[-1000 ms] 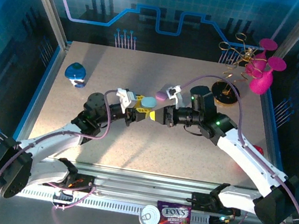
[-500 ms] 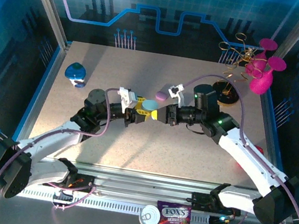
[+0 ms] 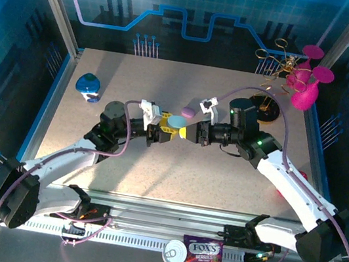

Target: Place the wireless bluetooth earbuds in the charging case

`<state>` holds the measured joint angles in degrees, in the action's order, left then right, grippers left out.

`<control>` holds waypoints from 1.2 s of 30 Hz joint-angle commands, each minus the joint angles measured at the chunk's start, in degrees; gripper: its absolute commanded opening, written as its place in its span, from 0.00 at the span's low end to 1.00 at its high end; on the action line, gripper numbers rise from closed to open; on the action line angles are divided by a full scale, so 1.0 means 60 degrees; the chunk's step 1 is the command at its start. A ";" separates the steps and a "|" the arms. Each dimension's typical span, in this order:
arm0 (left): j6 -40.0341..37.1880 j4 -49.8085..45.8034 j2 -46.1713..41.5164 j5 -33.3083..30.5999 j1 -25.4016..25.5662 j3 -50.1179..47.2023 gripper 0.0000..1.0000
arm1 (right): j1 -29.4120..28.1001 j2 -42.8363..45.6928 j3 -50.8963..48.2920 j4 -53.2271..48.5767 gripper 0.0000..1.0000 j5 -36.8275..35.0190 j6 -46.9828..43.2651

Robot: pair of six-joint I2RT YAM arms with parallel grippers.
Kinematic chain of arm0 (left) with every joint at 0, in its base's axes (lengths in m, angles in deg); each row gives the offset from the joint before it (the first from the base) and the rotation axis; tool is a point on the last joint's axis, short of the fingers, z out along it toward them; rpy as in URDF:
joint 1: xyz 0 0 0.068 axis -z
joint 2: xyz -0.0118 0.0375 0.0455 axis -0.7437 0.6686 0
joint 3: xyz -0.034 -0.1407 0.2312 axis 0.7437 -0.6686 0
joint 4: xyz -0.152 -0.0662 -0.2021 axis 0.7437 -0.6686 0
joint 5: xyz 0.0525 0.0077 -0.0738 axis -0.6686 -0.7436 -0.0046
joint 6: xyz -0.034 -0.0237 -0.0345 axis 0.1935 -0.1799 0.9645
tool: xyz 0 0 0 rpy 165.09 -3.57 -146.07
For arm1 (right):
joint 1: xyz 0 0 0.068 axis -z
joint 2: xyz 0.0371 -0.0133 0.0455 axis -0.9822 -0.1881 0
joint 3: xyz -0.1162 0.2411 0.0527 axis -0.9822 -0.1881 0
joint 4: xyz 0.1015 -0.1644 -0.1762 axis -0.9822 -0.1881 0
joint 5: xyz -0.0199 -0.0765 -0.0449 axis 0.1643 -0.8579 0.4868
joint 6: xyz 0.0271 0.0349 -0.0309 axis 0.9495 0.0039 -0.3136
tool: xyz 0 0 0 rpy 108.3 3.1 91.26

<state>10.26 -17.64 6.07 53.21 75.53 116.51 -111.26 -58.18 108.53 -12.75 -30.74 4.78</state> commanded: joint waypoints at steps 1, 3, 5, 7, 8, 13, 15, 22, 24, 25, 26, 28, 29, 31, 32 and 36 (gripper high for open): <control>0.0053 -0.0444 0.0069 0.1362 0.0133 0.0236 0.30 | 0.0431 0.0231 0.0211 0.1002 0.18 -0.0426 -0.0187; 0.0040 -0.0454 0.0099 0.1379 0.0131 0.0251 0.30 | 0.0453 0.0233 0.0205 0.1039 0.18 -0.0399 -0.0180; 0.0038 -0.0486 0.0127 0.1403 0.0134 0.0279 0.30 | 0.0494 0.0235 0.0189 0.1078 0.18 -0.0357 -0.0163; 0.0031 -0.0526 0.0177 0.1403 0.0133 0.0309 0.30 | 0.0516 0.0237 0.0167 0.1194 0.18 -0.0274 -0.0113; 0.0031 -0.0540 0.0211 0.1400 0.0124 0.0316 0.30 | 0.0523 0.0241 0.0160 0.1250 0.18 -0.0238 -0.0084; 0.0089 -0.0529 0.0296 0.1493 0.0136 0.0405 0.30 | 0.0631 0.0321 0.0063 0.1545 0.17 -0.0150 0.0041; 0.0111 -0.0526 0.0310 0.1526 0.0131 0.0424 0.29 | 0.0667 0.0337 0.0041 0.1625 0.17 -0.0123 0.0071; 0.0264 -0.0501 0.0238 0.1527 0.0127 0.0426 0.30 | 0.0743 0.0385 0.0013 0.1675 0.17 -0.0027 0.0126; 0.0372 -0.0411 0.0273 0.1418 0.0124 0.0426 0.30 | 0.0748 0.0445 -0.0030 0.1685 0.17 0.0064 0.0144; 0.0447 -0.0330 0.0291 0.1363 0.0128 0.0423 0.30 | 0.0745 0.0475 -0.0060 0.1628 0.17 0.0091 0.0106; 0.0548 -0.0219 0.0316 0.1337 0.0124 0.0420 0.30 | 0.0750 0.0496 -0.0089 0.1536 0.17 0.0126 0.0052; 0.0853 0.0122 0.0408 0.1198 0.0134 0.0440 0.29 | 0.0750 0.0541 -0.0209 0.1408 0.17 0.0187 -0.0038; 0.0974 0.0225 0.0461 0.1152 0.0128 0.0462 0.29 | 0.0756 0.0566 -0.0273 0.1393 0.17 0.0236 -0.0046; 0.1195 0.0381 0.0564 0.1005 0.0127 0.0518 0.29 | 0.0735 0.0624 -0.0398 0.1401 0.17 0.0294 -0.0047; 0.1246 0.0389 0.0595 0.0961 0.0136 0.0552 0.29 | 0.0713 0.0665 -0.0467 0.1398 0.17 0.0284 -0.0047; 0.1410 0.0652 0.0653 0.1036 0.0127 0.0557 0.29 | 0.0677 0.0725 -0.0573 0.1282 0.17 0.0213 -0.0127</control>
<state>16.53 -17.39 9.65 59.52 76.12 117.87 -107.58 -55.23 105.84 -4.90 -30.35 5.18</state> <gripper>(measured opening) 0.369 0.172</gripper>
